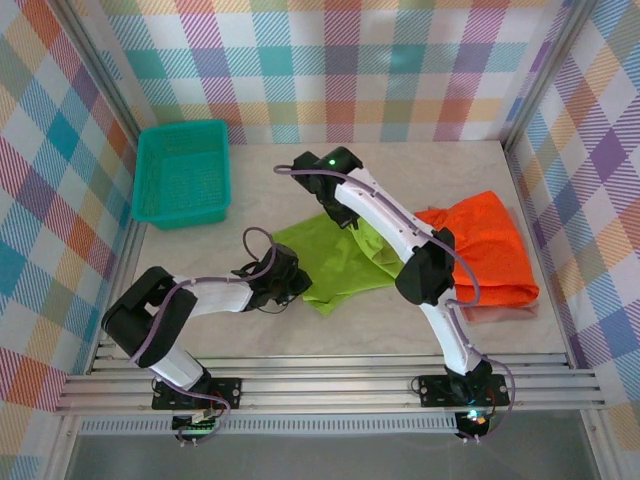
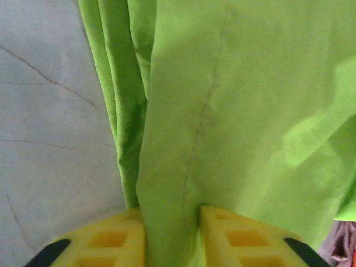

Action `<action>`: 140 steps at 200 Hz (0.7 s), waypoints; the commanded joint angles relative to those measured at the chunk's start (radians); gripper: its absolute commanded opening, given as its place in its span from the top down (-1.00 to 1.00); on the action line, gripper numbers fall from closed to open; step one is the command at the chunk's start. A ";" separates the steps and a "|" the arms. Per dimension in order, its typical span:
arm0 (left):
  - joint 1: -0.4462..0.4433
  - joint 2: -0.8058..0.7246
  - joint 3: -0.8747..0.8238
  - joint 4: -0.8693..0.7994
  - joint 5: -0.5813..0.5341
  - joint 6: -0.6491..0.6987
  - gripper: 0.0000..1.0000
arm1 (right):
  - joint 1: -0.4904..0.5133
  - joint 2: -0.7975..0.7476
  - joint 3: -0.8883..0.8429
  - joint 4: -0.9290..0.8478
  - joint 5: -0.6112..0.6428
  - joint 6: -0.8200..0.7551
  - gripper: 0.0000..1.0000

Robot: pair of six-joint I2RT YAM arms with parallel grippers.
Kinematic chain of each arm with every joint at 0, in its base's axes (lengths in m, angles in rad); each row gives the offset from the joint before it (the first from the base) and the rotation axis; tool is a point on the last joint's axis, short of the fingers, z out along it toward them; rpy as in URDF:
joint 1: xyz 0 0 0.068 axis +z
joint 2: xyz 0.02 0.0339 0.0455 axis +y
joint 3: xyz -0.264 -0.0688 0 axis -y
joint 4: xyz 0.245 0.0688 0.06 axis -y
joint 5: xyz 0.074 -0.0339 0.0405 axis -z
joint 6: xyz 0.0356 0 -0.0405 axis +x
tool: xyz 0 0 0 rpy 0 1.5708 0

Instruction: Fold and stack the shorts

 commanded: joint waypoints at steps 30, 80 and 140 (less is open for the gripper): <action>-0.026 0.073 -0.008 0.039 0.000 -0.008 0.73 | 0.059 0.063 0.041 -0.012 -0.208 0.042 1.00; -0.030 0.066 -0.018 0.032 -0.012 -0.010 0.72 | 0.072 0.112 0.034 0.051 -0.429 0.102 0.96; -0.030 -0.025 -0.031 -0.033 -0.055 -0.021 0.15 | 0.061 0.119 -0.029 0.182 -0.706 0.123 0.16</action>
